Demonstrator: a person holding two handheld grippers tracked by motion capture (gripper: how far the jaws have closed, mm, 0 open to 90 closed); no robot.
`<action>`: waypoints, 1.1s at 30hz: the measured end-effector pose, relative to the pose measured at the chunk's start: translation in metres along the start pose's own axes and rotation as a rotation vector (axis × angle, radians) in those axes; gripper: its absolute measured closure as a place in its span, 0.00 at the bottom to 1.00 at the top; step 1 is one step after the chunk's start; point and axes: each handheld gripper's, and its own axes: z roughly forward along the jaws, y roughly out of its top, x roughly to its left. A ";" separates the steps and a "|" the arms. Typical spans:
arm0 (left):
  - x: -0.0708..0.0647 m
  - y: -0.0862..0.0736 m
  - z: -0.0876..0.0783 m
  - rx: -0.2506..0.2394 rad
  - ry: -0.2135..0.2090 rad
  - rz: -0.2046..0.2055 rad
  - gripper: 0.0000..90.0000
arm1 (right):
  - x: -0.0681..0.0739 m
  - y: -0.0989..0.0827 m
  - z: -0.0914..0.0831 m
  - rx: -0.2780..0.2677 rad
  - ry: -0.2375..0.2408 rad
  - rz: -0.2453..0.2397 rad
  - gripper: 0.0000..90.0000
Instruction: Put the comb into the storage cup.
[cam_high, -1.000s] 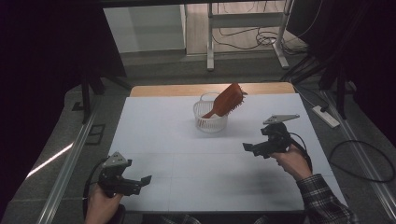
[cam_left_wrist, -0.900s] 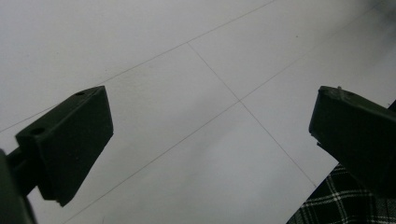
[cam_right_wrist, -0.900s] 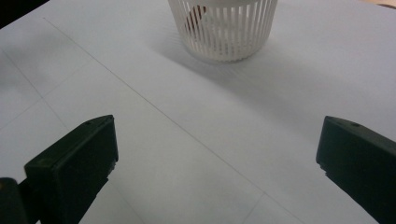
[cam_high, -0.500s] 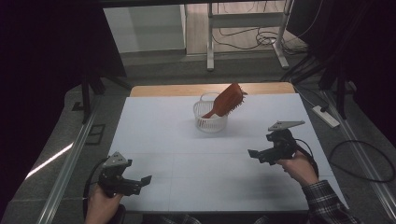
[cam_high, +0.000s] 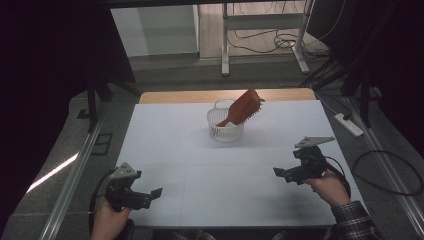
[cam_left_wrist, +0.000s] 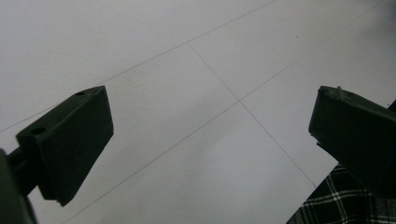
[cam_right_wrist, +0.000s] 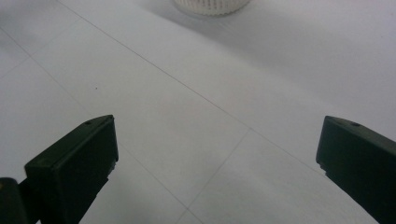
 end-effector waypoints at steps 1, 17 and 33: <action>0.000 0.000 0.000 0.000 0.000 0.000 0.01 | 0.000 -0.002 -0.002 -0.001 -0.003 0.000 0.00; 0.001 0.000 0.000 0.001 -0.003 0.001 0.01 | -0.007 -0.023 -0.023 -0.020 -0.051 0.044 0.00; 0.000 0.001 0.000 0.000 -0.002 0.001 0.01 | -0.009 -0.040 -0.038 -0.004 -0.106 0.055 0.00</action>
